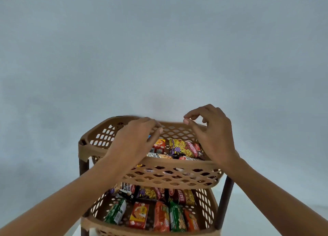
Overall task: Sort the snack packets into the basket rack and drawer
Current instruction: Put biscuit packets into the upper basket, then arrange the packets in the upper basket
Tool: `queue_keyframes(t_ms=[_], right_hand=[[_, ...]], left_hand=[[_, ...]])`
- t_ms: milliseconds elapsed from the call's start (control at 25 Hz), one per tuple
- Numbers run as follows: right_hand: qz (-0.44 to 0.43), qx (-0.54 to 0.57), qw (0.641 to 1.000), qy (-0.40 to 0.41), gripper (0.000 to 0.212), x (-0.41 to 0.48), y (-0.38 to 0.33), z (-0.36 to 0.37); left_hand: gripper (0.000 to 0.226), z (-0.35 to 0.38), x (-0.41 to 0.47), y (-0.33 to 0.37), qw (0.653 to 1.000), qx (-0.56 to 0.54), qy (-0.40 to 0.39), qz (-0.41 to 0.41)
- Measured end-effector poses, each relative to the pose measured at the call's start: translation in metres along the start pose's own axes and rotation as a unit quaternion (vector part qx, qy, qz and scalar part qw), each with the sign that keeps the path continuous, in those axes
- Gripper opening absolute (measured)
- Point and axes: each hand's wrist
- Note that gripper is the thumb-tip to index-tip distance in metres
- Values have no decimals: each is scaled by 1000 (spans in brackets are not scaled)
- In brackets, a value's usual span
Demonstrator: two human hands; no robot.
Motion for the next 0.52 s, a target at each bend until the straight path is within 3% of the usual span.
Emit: queue_keyframes(t_ms=[120, 280, 360, 520], right_hand=[[-32, 0, 997, 72, 5, -42, 6, -33], [-13, -26, 992, 121, 5, -116, 26, -57], [49, -41, 994, 89, 4, -162, 48, -56], [225, -95, 967, -79, 16, -252, 108, -49]], left_hand=[[47, 1, -39, 27, 998, 17, 9, 64], [67, 16, -68, 46, 995, 45, -52, 77], [69, 22, -75, 46, 995, 38, -65, 64], [61, 28, -80, 43, 995, 59, -60, 50]])
Point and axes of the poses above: each hand's wrist, its own x-axis towards the middle knuckle, its own z-axis out of the palm, y = z × x, and after that the axes turned 9 degrees about z, right-handed
